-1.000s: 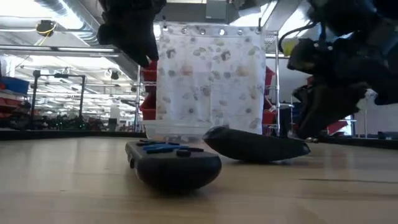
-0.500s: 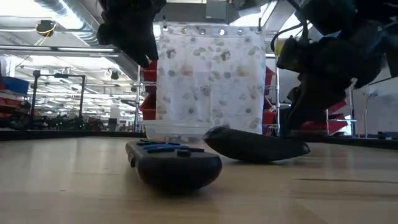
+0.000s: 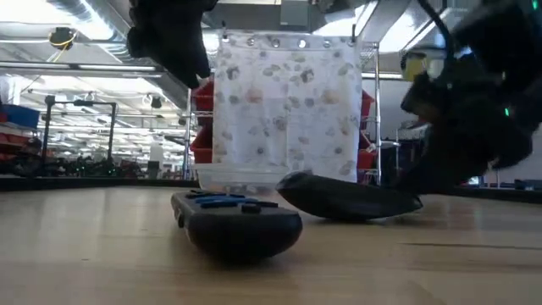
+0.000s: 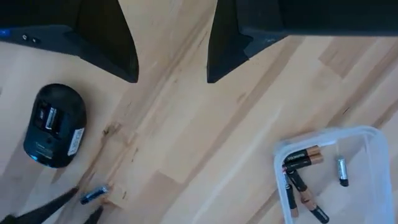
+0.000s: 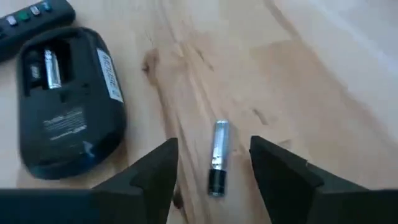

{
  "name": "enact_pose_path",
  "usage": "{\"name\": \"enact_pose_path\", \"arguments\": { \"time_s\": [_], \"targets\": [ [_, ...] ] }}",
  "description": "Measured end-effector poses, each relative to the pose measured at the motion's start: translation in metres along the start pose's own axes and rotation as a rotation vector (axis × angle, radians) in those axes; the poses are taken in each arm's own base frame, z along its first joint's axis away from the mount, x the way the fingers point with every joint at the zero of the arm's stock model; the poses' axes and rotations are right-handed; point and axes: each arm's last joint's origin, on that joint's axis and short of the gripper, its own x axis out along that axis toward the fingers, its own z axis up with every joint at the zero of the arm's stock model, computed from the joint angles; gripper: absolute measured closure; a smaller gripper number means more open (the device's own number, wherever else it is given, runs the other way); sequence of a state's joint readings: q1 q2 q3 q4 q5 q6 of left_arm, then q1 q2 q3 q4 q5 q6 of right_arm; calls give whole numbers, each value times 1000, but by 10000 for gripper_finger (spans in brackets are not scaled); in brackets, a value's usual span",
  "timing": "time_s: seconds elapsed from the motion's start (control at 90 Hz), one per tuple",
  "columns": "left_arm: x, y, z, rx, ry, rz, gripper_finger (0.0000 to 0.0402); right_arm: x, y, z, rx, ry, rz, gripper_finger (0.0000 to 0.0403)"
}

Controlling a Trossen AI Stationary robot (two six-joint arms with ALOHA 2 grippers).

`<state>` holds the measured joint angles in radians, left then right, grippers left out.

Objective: Insert battery
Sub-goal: Insert the silver battery into the mouse

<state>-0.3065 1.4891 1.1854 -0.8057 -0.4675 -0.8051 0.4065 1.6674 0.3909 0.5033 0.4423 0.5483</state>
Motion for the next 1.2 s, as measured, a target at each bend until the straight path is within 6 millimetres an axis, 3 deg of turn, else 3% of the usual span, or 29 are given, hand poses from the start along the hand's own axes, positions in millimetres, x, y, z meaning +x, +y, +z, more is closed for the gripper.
{"name": "enact_pose_path", "arguments": {
  "time_s": [0.178,0.4,0.856,0.956,1.078,1.2],
  "targets": [
    [1,1,1,18,11,-8,229,13,1,-17,48,-4,-69,258],
    [1,0,0,17,38,-36,229,6,15,-32,4,-36,-103,284],
    [1,0,0,27,39,-38,229,7,15,-44,94,-88,-193,291],
    [1,0,0,28,39,-38,229,10,14,-46,135,-119,-208,318],
    [1,0,0,30,39,-38,229,10,13,-46,187,-131,-218,382],
    [1,0,0,30,38,-38,229,9,13,-46,224,-135,-214,384]
  ]
}}
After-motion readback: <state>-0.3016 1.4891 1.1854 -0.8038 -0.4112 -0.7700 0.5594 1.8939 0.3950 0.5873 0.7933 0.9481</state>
